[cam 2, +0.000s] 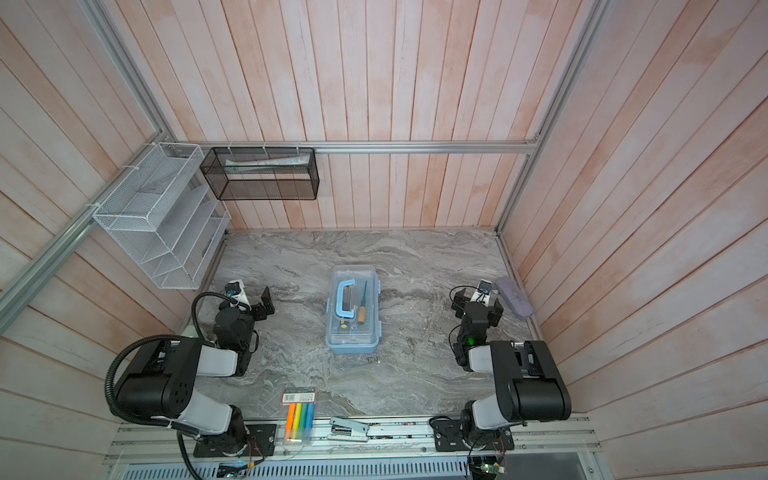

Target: Pack the tool kit

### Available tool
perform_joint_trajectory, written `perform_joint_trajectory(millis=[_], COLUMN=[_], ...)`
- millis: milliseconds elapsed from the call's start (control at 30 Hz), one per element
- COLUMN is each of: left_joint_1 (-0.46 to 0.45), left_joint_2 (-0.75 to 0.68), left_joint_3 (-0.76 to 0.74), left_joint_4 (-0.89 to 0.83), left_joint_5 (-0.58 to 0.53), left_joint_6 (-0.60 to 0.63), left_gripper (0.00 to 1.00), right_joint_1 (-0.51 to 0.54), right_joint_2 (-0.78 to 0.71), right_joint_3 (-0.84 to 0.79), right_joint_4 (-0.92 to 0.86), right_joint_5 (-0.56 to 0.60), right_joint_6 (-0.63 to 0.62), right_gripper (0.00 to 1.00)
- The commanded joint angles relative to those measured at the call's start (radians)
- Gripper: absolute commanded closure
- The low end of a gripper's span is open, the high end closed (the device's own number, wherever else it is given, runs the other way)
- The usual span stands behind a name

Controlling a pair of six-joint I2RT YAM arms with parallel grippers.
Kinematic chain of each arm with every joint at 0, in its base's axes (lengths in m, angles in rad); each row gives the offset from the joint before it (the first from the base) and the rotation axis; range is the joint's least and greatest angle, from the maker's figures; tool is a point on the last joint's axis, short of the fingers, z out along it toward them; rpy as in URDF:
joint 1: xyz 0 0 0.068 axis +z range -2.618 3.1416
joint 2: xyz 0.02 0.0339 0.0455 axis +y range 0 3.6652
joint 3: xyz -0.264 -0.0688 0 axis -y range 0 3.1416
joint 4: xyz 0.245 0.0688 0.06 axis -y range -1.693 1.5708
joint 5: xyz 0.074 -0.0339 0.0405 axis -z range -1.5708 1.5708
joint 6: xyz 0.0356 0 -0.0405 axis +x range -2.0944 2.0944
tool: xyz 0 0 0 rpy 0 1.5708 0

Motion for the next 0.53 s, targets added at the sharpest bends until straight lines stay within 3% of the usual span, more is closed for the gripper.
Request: perform_joint_trajectory(millis=[0,500], left_joint_1=[-0.003,-0.004], left_joint_2=[-0.002,-0.003], left_joint_3=[0.016,0.016], left_joint_4=[0.006,0.001], left_joint_5=[0.006,0.007], left_joint_6=[0.02,0.02], left_gripper=[0.0,0.0], right_joint_1=[-0.017,-0.031], right_joint_2=[0.015,0.016], right_joint_3=[-0.029,-0.008], right_joint_4=[0.143,0.103], right_joint_5=[-0.136,-0.176], right_joint_6=[-0.028,-0.021], right_gripper=[0.02,0.02])
